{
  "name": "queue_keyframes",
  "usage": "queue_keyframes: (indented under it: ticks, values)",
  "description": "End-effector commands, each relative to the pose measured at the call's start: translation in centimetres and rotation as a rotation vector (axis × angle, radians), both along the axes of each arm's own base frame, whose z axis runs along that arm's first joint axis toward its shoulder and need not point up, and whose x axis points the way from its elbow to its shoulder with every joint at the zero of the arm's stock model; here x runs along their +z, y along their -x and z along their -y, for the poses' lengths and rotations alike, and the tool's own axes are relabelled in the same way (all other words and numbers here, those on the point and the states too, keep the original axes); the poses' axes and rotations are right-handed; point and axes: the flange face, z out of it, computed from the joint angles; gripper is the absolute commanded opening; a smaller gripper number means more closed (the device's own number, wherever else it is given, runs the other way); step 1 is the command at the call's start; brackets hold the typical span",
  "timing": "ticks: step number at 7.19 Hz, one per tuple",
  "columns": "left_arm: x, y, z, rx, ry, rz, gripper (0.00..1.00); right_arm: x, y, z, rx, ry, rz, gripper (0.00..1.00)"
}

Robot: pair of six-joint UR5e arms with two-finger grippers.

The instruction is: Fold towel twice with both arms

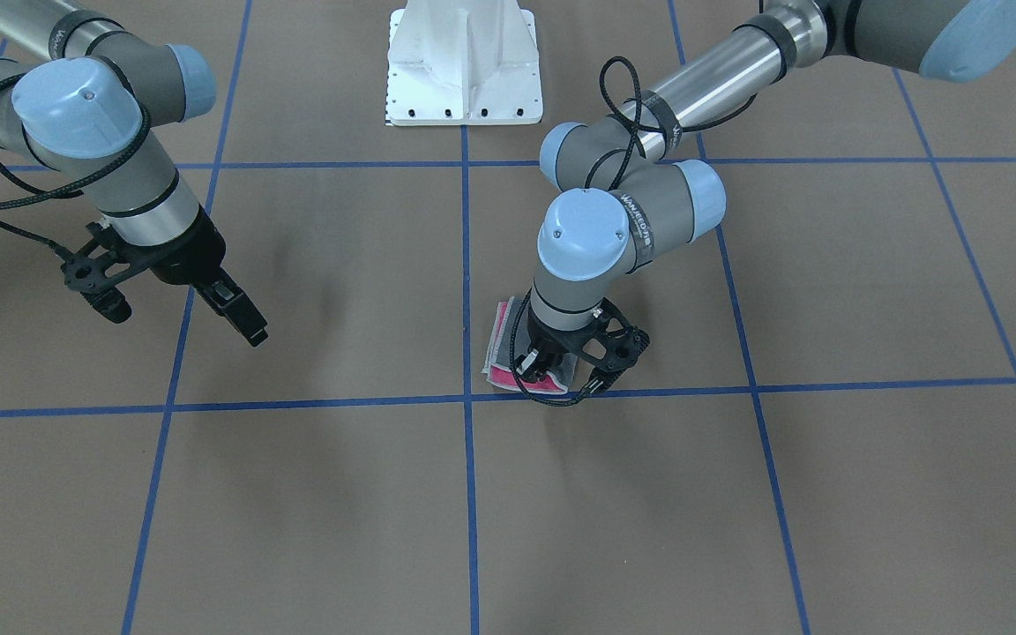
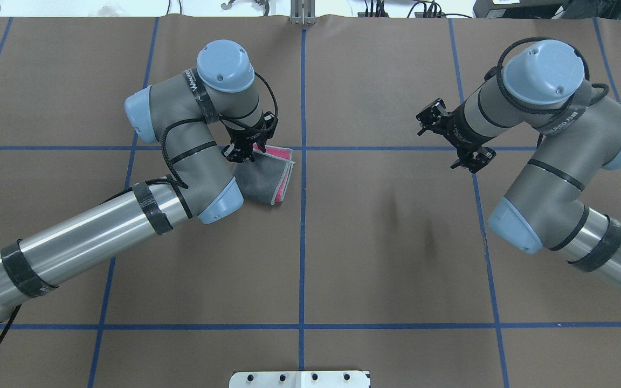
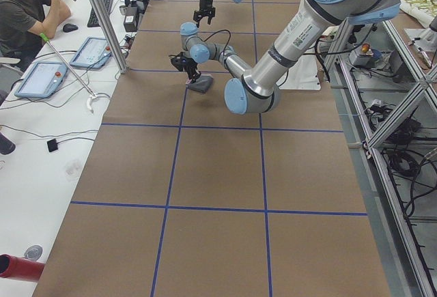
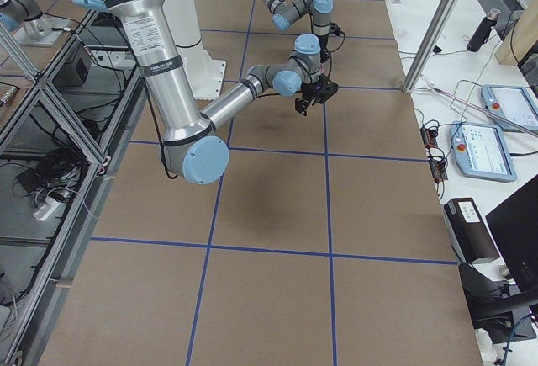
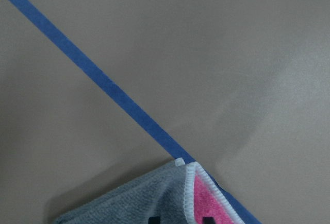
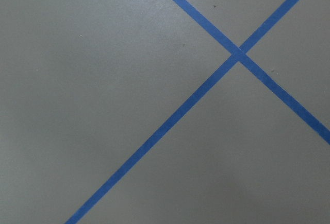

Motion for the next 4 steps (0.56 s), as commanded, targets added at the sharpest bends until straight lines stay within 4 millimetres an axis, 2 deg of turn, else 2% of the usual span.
queue_keyframes:
  ticks: [1, 2, 3, 4]
  values:
    - [0.47, -0.31, 0.25, 0.000, -0.004, -0.004, 0.38, 0.08, -0.01, -0.02, 0.001, 0.002, -0.001, 1.00]
    - [0.44, -0.31, 0.25, 0.000, -0.006, -0.006, 0.16, -0.01, 0.00, 0.00, 0.003, 0.003, 0.001, 1.00]
    - [0.44, -0.31, 0.25, 0.000, -0.006, -0.006, 0.00, -0.01, 0.00, 0.00, 0.004, 0.004, 0.001, 1.00]
    - [0.24, -0.30, 0.24, 0.001, -0.009, -0.008, 0.00, -0.11, 0.02, 0.02, 0.005, 0.005, 0.003, 1.00]
